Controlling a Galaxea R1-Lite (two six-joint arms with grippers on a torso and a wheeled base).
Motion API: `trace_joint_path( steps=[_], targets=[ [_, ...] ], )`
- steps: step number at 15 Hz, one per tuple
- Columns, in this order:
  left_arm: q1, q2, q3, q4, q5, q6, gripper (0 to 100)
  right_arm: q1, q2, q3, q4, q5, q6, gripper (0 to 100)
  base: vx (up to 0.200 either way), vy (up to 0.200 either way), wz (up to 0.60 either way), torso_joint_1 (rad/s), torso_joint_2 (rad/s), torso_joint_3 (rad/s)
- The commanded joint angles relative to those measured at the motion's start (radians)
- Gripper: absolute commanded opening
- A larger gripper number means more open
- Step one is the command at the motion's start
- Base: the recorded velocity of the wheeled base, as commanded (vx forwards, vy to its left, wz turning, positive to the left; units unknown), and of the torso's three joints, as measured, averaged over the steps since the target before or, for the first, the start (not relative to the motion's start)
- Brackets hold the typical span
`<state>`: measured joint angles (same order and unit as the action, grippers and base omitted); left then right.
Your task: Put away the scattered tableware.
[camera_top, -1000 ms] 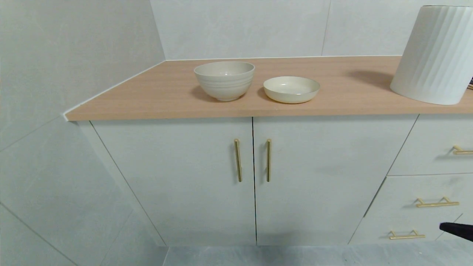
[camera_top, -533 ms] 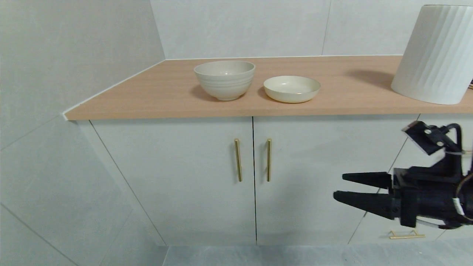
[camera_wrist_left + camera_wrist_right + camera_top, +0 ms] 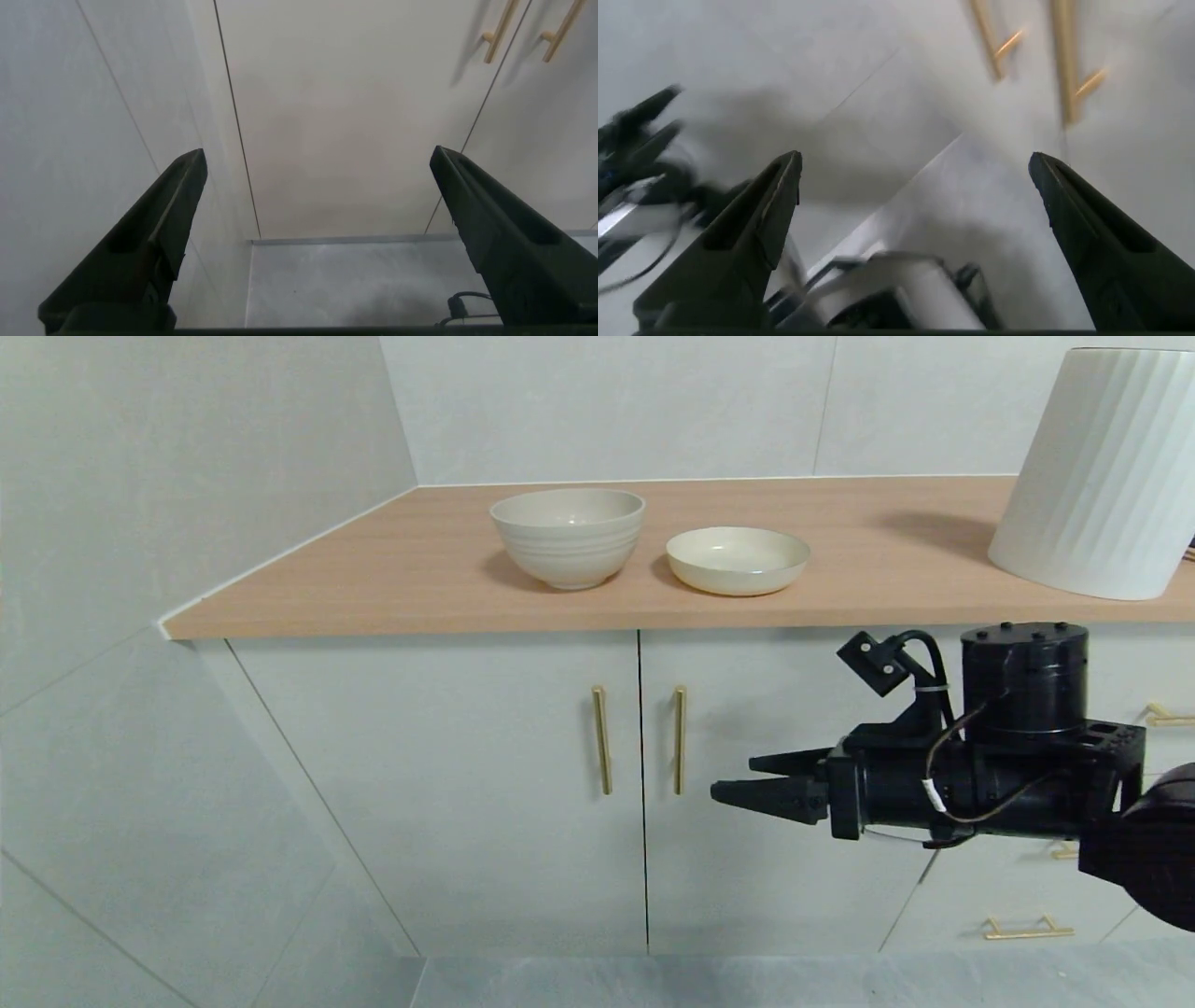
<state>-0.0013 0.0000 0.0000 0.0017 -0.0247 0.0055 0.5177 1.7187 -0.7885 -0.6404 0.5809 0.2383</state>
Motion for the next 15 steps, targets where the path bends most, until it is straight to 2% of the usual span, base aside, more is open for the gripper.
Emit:
trace_joint_path(
  steps=[1, 2, 3, 4, 7, 10, 15],
  targets=[
    [0.000, 0.000, 0.000, 0.000, 0.000, 0.001, 100, 0.002, 0.127, -0.018, -0.100, -0.050, 0.004, 100, 0.000, 0.000, 0.00, 0.000, 0.00, 0.000],
    [0.000, 0.000, 0.000, 0.000, 0.000, 0.001, 100, 0.002, 0.140, -0.020, -0.128, -0.058, 0.004, 100, 0.000, 0.000, 0.00, 0.000, 0.00, 0.000],
    [0.000, 0.000, 0.000, 0.000, 0.000, 0.001, 100, 0.016, 0.206, -0.034, -0.229, -0.065, 0.006, 100, 0.000, 0.000, 0.00, 0.000, 0.00, 0.000],
    [0.000, 0.000, 0.000, 0.000, 0.000, 0.002, 100, 0.024, 0.240, -0.046, -0.251, -0.070, 0.016, 100, 0.000, 0.000, 0.00, 0.000, 0.00, 0.000],
    [0.000, 0.000, 0.000, 0.000, 0.000, 0.002, 100, 0.039, 0.294, -0.087, -0.257, -0.110, 0.035, 100, 0.000, 0.000, 0.00, 0.000, 0.00, 0.000],
    [0.000, 0.000, 0.000, 0.000, 0.000, 0.002, 100, 0.042, 0.329, -0.101, -0.338, -0.131, 0.058, 100, 0.000, 0.000, 0.00, 0.000, 0.00, 0.000],
    [0.000, 0.000, 0.000, 0.000, 0.000, 0.002, 100, 0.044, 0.351, -0.107, -0.398, -0.131, 0.098, 100, 0.000, 0.000, 0.00, 0.000, 0.00, 0.000]
  ],
)
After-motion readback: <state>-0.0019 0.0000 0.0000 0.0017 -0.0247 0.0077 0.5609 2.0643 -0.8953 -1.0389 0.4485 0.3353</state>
